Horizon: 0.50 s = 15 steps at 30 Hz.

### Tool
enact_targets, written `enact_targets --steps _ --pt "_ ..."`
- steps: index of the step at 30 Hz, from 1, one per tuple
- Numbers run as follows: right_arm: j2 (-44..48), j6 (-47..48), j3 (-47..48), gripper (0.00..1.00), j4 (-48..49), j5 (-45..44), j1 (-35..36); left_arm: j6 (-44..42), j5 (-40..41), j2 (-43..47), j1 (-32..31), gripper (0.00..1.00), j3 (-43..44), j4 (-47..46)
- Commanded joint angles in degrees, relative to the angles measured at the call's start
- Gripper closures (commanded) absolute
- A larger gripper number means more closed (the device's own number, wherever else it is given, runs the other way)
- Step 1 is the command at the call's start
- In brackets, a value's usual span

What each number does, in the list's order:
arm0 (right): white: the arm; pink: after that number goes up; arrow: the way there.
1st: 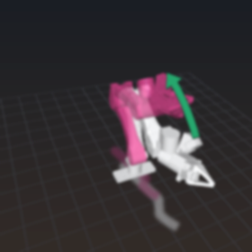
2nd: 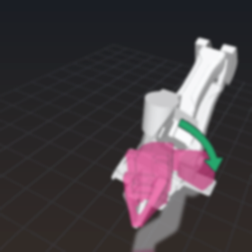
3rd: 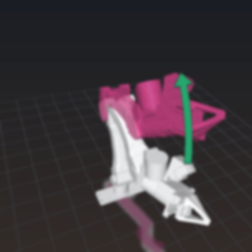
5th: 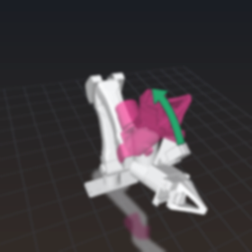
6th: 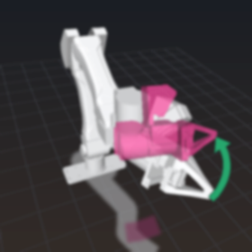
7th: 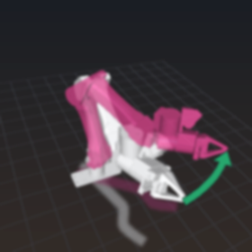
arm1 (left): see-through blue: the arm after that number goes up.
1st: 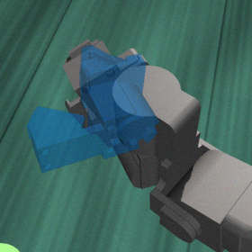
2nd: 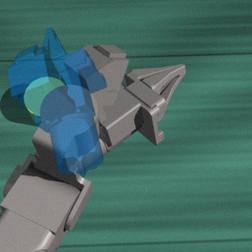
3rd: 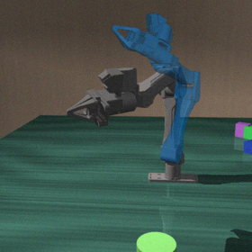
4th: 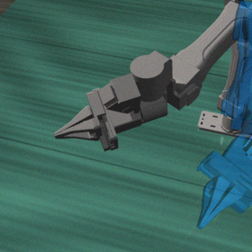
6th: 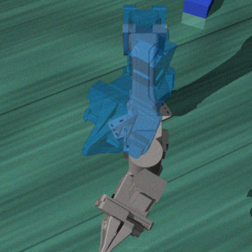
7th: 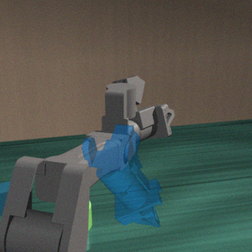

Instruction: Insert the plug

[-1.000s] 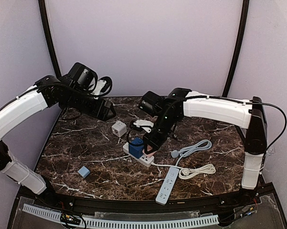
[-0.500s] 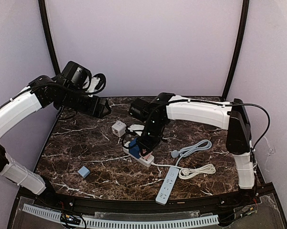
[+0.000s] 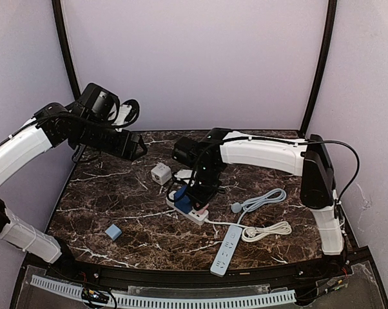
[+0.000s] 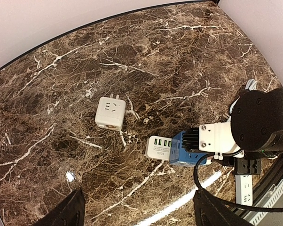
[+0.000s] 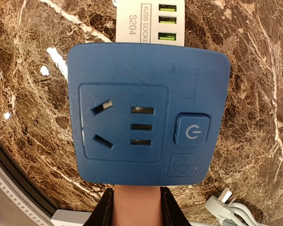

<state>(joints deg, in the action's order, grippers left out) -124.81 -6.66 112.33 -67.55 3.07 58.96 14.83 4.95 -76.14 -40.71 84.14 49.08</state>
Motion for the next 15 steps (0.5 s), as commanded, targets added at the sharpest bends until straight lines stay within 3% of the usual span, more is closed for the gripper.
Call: enact_targets --steps 1,15 --pt "-0.6 -1.3 -0.3 1.00 -0.3 -0.7 1.5 0.6 -0.6 1.7 0.2 0.20 -1.6 1.4" --pt "-1.9 -3.1 -2.1 1.00 2.8 -3.9 3.0 0.7 -1.5 2.1 0.2 0.21 -2.3 1.4"
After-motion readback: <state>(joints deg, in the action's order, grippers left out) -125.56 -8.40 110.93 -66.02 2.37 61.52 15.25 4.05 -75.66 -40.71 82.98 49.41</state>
